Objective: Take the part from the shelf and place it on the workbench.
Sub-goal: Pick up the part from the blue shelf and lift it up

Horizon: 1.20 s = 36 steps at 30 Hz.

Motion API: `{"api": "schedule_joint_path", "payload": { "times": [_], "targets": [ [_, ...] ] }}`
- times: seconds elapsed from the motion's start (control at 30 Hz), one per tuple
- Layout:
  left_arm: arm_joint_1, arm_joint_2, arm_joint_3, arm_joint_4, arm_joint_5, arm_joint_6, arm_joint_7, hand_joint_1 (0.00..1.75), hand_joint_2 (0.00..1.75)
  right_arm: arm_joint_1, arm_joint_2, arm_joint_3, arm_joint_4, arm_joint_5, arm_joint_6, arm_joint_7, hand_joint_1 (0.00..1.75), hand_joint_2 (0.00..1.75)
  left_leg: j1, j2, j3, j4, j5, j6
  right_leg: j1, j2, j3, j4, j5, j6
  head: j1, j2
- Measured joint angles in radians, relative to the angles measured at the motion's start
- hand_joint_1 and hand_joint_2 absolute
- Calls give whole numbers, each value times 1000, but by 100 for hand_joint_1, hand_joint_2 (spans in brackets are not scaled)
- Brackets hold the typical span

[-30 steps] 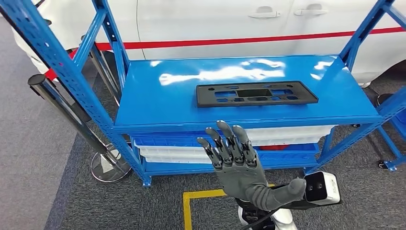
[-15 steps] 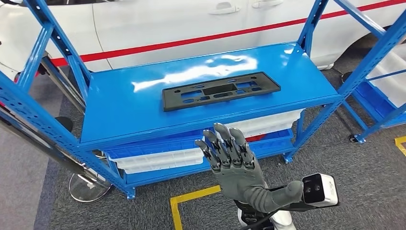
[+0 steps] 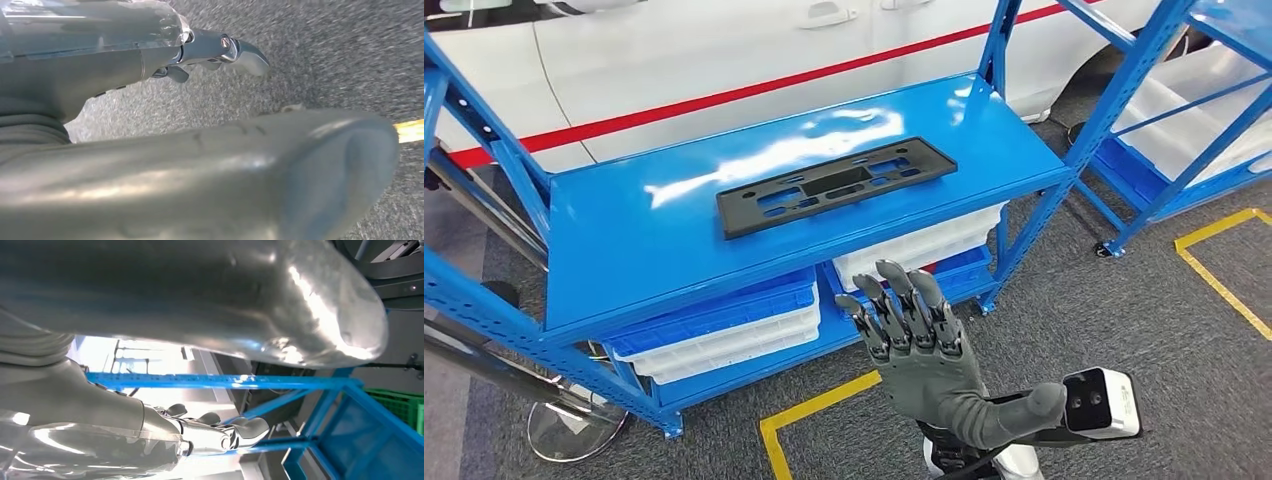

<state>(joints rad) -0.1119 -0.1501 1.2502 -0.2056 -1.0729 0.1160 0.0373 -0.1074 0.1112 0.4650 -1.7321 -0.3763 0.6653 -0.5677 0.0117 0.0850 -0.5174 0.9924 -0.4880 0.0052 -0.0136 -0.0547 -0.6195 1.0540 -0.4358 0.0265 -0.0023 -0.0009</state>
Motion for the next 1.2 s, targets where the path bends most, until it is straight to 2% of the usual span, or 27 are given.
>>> {"api": "schedule_joint_path", "payload": {
  "times": [0.03,0.07,0.1,0.13,0.2,0.27,0.3,0.33,0.37,0.4,0.47,0.5,0.53,0.63,0.7,0.73,0.8,0.83,0.87,0.9,0.97,1.0,1.03,1.07,1.17,1.2],
  "targets": [
    [-1,0,0,0,1,2,1,0,0,-2,0,0,0,-3,1,4,0,0,-3,8,3,1,-4,-6,4,-10,14,-28,4,-6,-1,0],
    [-1,-1,0,0,3,4,2,0,0,-3,0,0,0,-6,2,7,0,0,-5,15,5,1,-6,-12,9,-9,14,-33,0,-13,-2,0],
    [-3,-1,0,0,4,6,3,0,0,-4,0,0,0,-9,2,8,0,0,-5,24,8,1,-8,-17,9,3,12,-34,1,-19,-2,0],
    [-5,-1,0,0,6,6,4,0,0,-4,0,0,0,-12,2,8,0,0,-3,22,10,2,-13,-23,8,13,12,-36,2,-25,-2,0],
    [-6,-2,0,0,8,7,5,0,0,-8,2,0,1,-16,2,8,0,0,3,-18,-4,43,-45,-31,3,32,13,-42,6,-38,-3,0],
    [-3,-2,0,0,11,9,5,0,0,-11,6,0,4,-18,1,8,0,0,7,-67,-60,163,-110,-34,1,49,14,-43,7,-48,-4,0],
    [-1,-2,1,0,13,10,5,0,0,-12,7,0,7,-18,1,8,0,0,7,-75,-95,234,-137,-36,2,57,14,-43,7,-50,-4,0],
    [1,-2,1,0,14,11,5,0,0,-12,8,0,11,-19,1,8,0,0,7,-78,-124,284,-148,-37,3,66,14,-42,6,-51,-4,0],
    [2,-2,1,0,15,13,5,0,0,-13,8,0,15,-19,0,7,0,0,7,-79,-137,300,-139,-37,4,74,15,-40,6,-52,-4,0],
    [3,-2,1,0,16,16,5,0,0,-13,8,0,20,-19,1,6,0,0,8,-79,-132,273,-110,-37,4,80,15,-38,5,-51,-4,0],
    [2,-2,2,0,17,20,5,0,0,-14,8,0,29,-17,1,2,0,0,8,-83,-84,143,-32,-32,5,91,16,-33,1,-46,-4,0],
    [1,-2,2,0,18,21,5,0,0,-14,8,0,33,-16,1,1,0,0,7,-87,-61,84,-7,-27,6,95,15,-29,-1,-42,-4,0],
    [0,-2,2,0,18,22,5,0,0,-14,8,0,37,-14,1,1,0,0,6,-90,-47,47,6,-22,7,98,13,-26,-3,-37,-3,0],
    [0,-2,3,0,19,22,5,0,0,-14,7,0,47,-11,1,0,0,0,2,-92,-42,28,14,-4,7,100,10,-25,-1,-19,-2,0],
    [-1,-3,3,0,19,22,5,0,0,-15,7,0,53,-11,1,-1,0,0,4,-87,-40,20,22,10,6,86,-2,3,-24,-9,-2,0],
    [-1,-3,3,0,19,22,5,0,0,-16,7,0,55,-11,1,-2,0,0,6,-85,-40,16,24,16,4,78,-20,45,-51,-5,-2,0],
    [1,-3,3,0,19,22,5,0,0,-16,6,0,61,-11,1,-6,0,0,4,-80,-41,16,25,20,2,68,-77,169,-114,2,-2,0],
    [2,-3,4,0,19,22,5,0,0,-16,6,0,64,-11,1,-7,0,0,4,-77,-41,16,24,20,1,67,-101,220,-132,4,-2,0],
    [2,-3,4,0,20,21,5,0,0,-16,5,0,68,-11,1,-9,0,0,3,-75,-41,16,24,20,0,66,-111,242,-132,5,-2,0],
    [2,-4,4,0,21,21,5,0,0,-16,5,0,71,-10,1,-11,0,0,3,-73,-40,16,23,20,-1,64,-102,226,-113,5,-2,0],
    [1,-5,4,0,24,21,5,0,0,-19,4,0,76,-10,2,-13,0,0,3,-72,-37,17,21,16,0,57,-37,103,-49,-1,-2,0],
    [1,-6,4,0,24,21,5,0,0,-22,4,0,77,-10,2,-14,0,0,2,-73,-36,18,19,13,3,53,-4,38,-27,-6,-2,0],
    [1,-6,4,0,25,21,5,0,0,-25,4,0,78,-10,3,-14,0,0,0,-72,-36,19,17,8,6,51,18,-6,-16,-11,-2,0],
    [1,-7,4,0,25,21,5,0,0,-28,4,0,79,-10,3,-14,0,0,-2,-72,-36,19,16,3,9,50,27,-27,-16,-15,-2,0],
    [0,-8,5,0,25,20,5,0,0,-31,5,0,82,-10,3,-14,0,0,-2,-70,-34,18,11,-14,9,55,31,-38,-15,-31,-3,0],
    [0,-8,5,0,25,20,5,0,0,-32,5,0,82,-10,3,-14,0,0,-1,-71,-39,35,-2,-19,7,55,34,-42,-13,-38,-4,0]
  ]
}}
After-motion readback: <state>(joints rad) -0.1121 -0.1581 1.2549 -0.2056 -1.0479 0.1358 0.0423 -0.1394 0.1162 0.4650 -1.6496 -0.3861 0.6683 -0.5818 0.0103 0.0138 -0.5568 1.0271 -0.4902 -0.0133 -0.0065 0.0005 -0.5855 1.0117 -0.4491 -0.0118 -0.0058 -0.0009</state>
